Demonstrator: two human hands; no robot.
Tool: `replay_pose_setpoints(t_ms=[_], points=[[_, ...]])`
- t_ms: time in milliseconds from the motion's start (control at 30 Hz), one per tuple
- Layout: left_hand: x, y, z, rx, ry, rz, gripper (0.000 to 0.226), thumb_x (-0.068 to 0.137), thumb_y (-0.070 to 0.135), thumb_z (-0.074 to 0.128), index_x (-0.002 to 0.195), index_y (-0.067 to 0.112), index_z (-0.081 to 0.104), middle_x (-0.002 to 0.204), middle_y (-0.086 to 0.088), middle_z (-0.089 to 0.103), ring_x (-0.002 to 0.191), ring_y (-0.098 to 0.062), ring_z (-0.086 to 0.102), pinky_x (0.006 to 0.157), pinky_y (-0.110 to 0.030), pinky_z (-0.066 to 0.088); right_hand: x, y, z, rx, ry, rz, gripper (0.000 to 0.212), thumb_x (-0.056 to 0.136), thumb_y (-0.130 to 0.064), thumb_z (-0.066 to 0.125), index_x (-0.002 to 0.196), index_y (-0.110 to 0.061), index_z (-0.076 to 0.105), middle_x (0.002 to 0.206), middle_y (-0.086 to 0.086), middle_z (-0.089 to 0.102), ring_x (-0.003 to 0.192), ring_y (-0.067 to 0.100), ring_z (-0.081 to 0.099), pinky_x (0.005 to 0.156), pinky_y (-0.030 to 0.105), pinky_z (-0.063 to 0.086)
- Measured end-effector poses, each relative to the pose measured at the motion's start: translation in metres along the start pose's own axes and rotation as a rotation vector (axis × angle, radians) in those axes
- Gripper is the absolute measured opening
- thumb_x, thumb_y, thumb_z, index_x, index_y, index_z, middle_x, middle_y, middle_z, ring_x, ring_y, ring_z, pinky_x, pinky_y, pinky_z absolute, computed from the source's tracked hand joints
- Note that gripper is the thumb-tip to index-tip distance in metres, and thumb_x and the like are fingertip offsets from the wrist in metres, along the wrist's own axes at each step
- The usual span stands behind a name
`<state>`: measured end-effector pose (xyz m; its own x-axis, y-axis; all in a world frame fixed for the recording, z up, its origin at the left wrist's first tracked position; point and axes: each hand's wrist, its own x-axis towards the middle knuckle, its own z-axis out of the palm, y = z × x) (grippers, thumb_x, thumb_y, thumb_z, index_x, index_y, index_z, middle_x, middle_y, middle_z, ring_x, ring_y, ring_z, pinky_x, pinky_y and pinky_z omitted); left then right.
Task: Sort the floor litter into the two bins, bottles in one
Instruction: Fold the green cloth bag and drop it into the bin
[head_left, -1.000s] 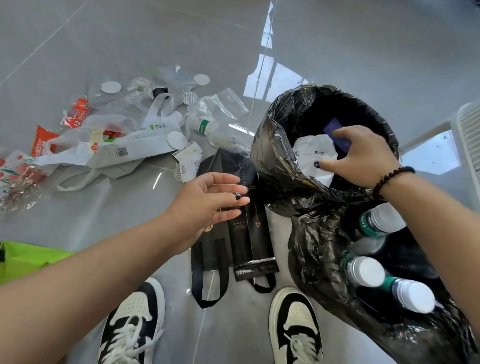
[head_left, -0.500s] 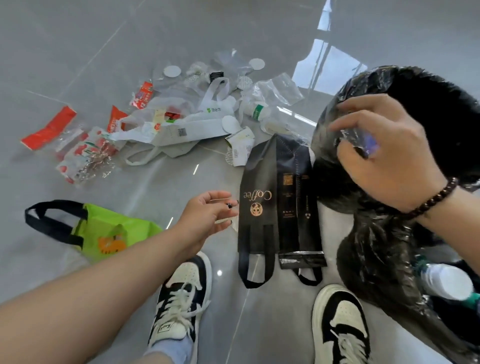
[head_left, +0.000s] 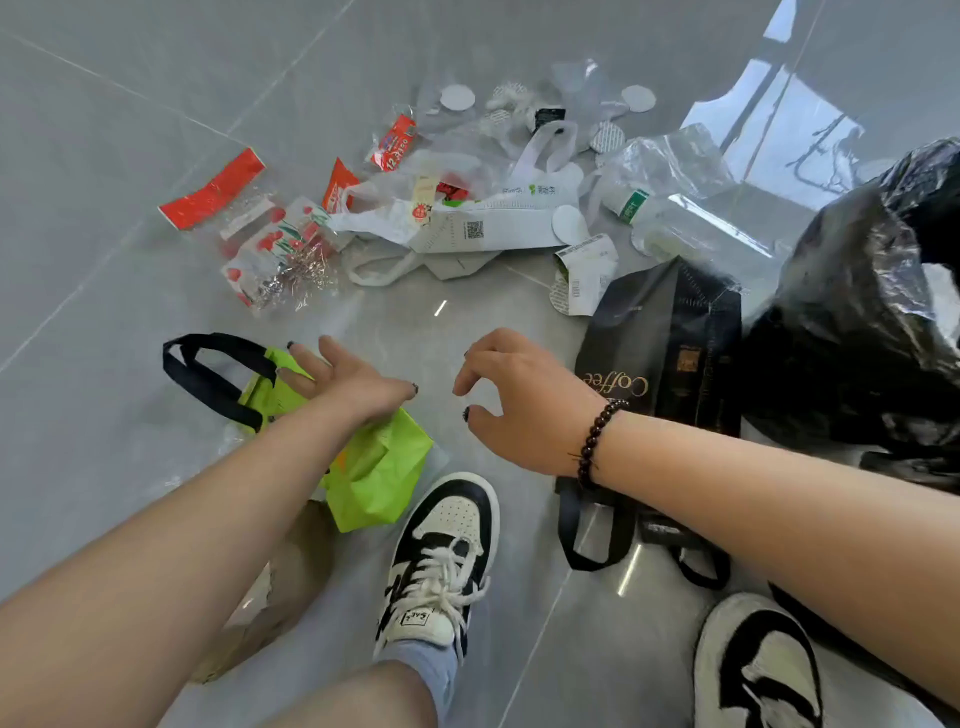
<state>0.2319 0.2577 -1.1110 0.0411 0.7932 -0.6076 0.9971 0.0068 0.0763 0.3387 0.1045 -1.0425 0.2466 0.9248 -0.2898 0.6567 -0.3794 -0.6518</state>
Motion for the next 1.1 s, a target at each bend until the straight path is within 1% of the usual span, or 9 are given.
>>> replay_pose_setpoints(t_ms=[67,167,367,467,567,700,833,967,1100], points=[[0.016,-0.012,0.003,-0.078,-0.021,-0.101,0.132,0.071,0.052,0.077,0.15,0.015,-0.021,0.159,-0.011,-0.024,0.146,-0.038,-0.016,0.119,-0.051,0.005,0.003,0.002,0.004,-0.007,-0.037,0.015,0.022,0.088,-0.02,0.058,0.11,-0.018,0.062,0.127,-0.001,0.045,0.116,0.018,0.047,0.099,0.034,0.041],[0.027,-0.023,0.0,-0.296,-0.15,-0.232,0.146,0.061,0.049,0.082,0.144,0.016,-0.033,0.161,-0.017,-0.006,0.144,-0.04,0.017,0.112,-0.051,0.028,0.006,0.008,0.008,-0.023,-0.079,0.066,0.022,0.089,-0.022,0.058,0.111,-0.019,0.061,0.128,-0.002,0.044,0.114,0.016,0.049,0.098,0.029,0.042],[0.037,-0.027,-0.005,-0.396,-0.116,-0.228,0.11,0.082,0.011,0.06,0.145,0.009,-0.031,0.149,-0.018,0.031,0.119,-0.041,0.05,0.094,-0.054,0.047,0.014,0.008,0.013,-0.037,-0.108,0.118,0.022,0.09,-0.023,0.057,0.111,-0.019,0.061,0.13,-0.001,0.044,0.114,0.017,0.05,0.096,0.025,0.041],[0.041,-0.034,-0.012,-0.52,-0.118,-0.254,0.098,0.086,0.011,0.057,0.151,0.011,-0.016,0.142,-0.019,0.04,0.117,-0.039,0.052,0.096,-0.054,0.045,0.016,0.007,0.013,-0.027,-0.107,0.117,0.022,0.09,-0.023,0.057,0.112,-0.02,0.061,0.13,-0.001,0.044,0.113,0.017,0.05,0.096,0.026,0.042],[0.047,-0.044,-0.012,-0.408,-0.044,-0.101,0.077,0.086,0.004,0.056,0.151,0.008,0.017,0.141,-0.024,0.045,0.121,-0.042,0.053,0.096,-0.053,0.048,0.016,0.008,0.013,-0.024,-0.119,0.123,0.022,0.091,-0.024,0.057,0.112,-0.02,0.061,0.13,-0.002,0.043,0.113,0.017,0.05,0.096,0.028,0.042],[0.042,-0.047,-0.013,-0.375,-0.063,-0.047,0.031,0.092,-0.002,0.05,0.123,-0.005,0.056,0.121,-0.025,0.06,0.106,-0.042,0.062,0.08,-0.045,0.056,0.013,0.01,0.013,-0.018,-0.144,0.136,0.024,0.091,-0.024,0.056,0.114,-0.02,0.06,0.13,-0.001,0.043,0.112,0.016,0.05,0.096,0.025,0.042],[0.032,-0.045,-0.021,-0.428,-0.025,-0.077,0.01,0.083,-0.011,0.051,0.081,-0.002,0.052,0.083,-0.022,0.057,0.066,-0.037,0.065,0.058,-0.046,0.057,0.005,0.015,0.01,-0.016,-0.16,0.148,0.024,0.092,-0.024,0.056,0.115,-0.02,0.06,0.13,-0.001,0.043,0.111,0.016,0.051,0.094,0.022,0.04],[0.009,-0.034,-0.028,-0.532,-0.049,0.055,0.024,0.081,-0.014,0.05,0.085,0.006,0.063,0.101,-0.019,0.064,0.077,-0.033,0.065,0.061,-0.048,0.06,-0.002,0.02,0.004,-0.006,-0.146,0.178,0.027,0.091,-0.026,0.057,0.117,-0.02,0.058,0.13,-0.001,0.044,0.111,0.015,0.053,0.092,0.023,0.043],[-0.032,-0.015,-0.042,-0.225,0.206,0.37,0.051,0.079,-0.008,0.052,0.127,0.006,0.063,0.128,-0.019,0.062,0.119,-0.035,0.056,0.099,-0.036,0.044,-0.011,0.027,-0.009,0.004,-0.058,0.286,0.033,0.094,-0.03,0.053,0.125,-0.02,0.051,0.131,0.0,0.045,0.109,0.015,0.053,0.085,0.022,0.041]])
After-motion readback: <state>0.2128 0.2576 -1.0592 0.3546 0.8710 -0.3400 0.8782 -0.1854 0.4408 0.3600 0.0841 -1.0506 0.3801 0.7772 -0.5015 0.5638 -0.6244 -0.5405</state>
